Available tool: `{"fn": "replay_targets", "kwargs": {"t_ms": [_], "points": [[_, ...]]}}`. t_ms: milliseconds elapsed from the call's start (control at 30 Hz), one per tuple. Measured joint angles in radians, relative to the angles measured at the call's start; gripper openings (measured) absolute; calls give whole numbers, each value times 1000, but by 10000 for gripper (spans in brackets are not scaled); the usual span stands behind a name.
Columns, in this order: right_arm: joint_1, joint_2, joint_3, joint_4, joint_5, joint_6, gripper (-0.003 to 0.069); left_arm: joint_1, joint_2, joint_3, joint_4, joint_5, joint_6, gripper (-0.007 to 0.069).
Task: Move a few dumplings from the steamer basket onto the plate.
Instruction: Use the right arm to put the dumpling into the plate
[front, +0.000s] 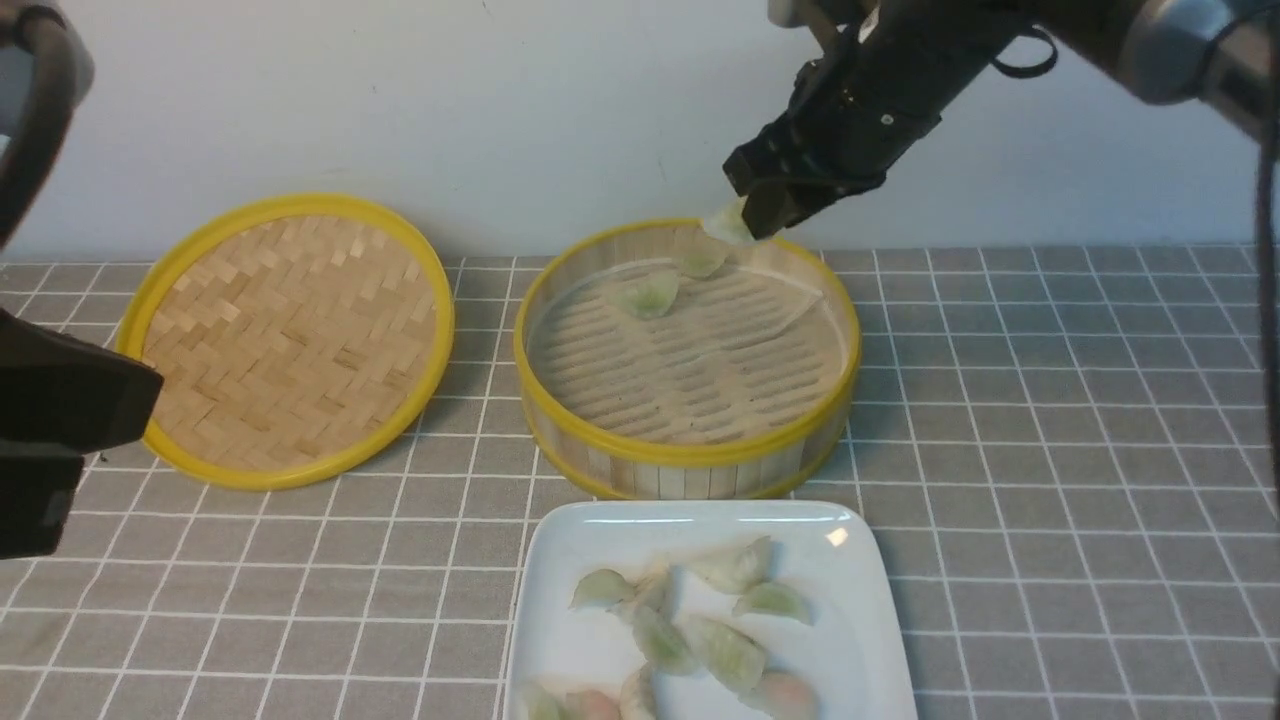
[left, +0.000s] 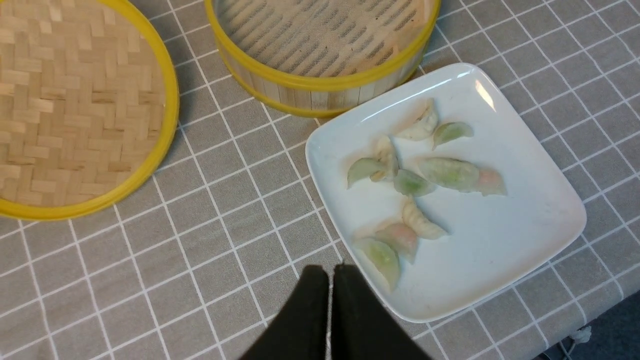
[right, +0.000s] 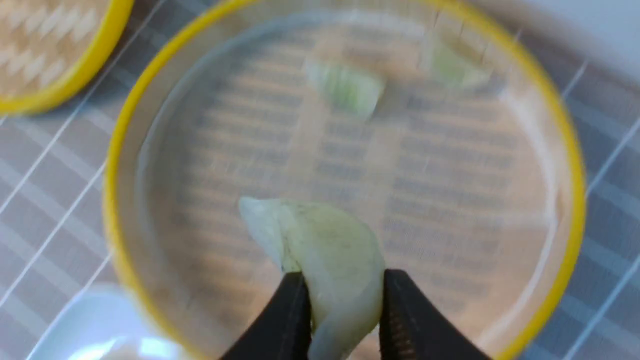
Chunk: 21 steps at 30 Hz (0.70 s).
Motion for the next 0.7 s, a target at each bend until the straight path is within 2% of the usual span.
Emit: {"fn": "replay_targets", "kwargs": {"t_ms": [200,233,367,567,700], "points": [[28,-274,479,161,-5,-98,158,0,0,5,0,0,0,-5],[32,-288,494,166,-7,-101,158,0,0,7,0,0,0,-5],[134,-360,739,194,-89,-126,158,0,0,38,0,0,1,-5],[244,-331,886,197,-153,-74,158,0,0,94,0,-1,1,-5],[271,-306,896,197,-220,-62,160,0,0,119,0,-1,1,-5]]}}
